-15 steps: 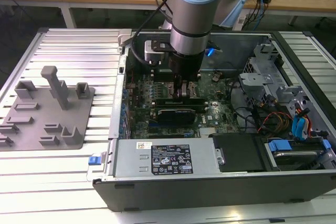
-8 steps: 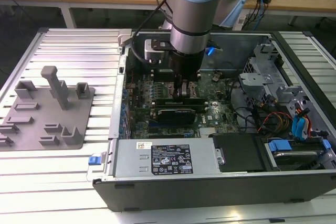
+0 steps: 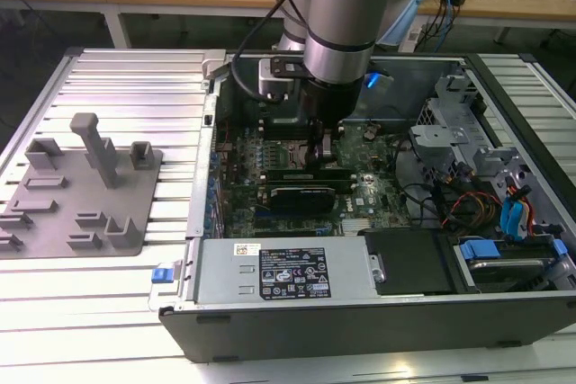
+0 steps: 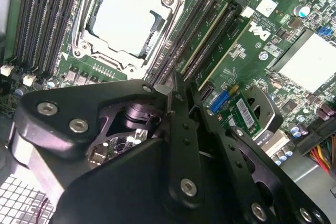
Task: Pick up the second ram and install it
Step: 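Insert the second ram into the second slot, then press down the second ram until it locks into place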
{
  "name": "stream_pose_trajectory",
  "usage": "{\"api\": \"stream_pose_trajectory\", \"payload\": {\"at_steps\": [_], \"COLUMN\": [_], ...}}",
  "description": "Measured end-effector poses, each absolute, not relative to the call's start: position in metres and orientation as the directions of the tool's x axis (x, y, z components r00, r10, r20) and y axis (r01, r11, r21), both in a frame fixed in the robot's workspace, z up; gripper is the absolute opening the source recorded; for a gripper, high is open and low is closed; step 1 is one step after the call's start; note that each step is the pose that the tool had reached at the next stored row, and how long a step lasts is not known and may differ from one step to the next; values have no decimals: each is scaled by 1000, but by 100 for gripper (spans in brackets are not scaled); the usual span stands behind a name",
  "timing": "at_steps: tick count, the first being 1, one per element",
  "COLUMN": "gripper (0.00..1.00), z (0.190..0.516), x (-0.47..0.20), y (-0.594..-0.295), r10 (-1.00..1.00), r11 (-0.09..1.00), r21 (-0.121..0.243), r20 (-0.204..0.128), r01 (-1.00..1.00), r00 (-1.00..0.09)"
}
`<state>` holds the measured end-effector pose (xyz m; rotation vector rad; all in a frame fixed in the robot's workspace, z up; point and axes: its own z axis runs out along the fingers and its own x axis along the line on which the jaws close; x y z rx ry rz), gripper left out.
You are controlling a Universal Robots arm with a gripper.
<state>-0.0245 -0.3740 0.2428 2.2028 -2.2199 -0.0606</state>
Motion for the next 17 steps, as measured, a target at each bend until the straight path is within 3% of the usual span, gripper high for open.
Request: {"api": "stream_pose_trajectory", "payload": {"at_steps": [4,5,17], "gripper": [15,8,8], "z": [243,243,243], "x": [-24,-24,-24], "y": [-374,-374,-374], "r10": [-1000,-1000,-1000], "r11": [7,7,7], "r21": [37,37,37], "r20": [-18,-18,-18], "r01": [-999,-999,-999], "r00": [-8,-8,-8]}}
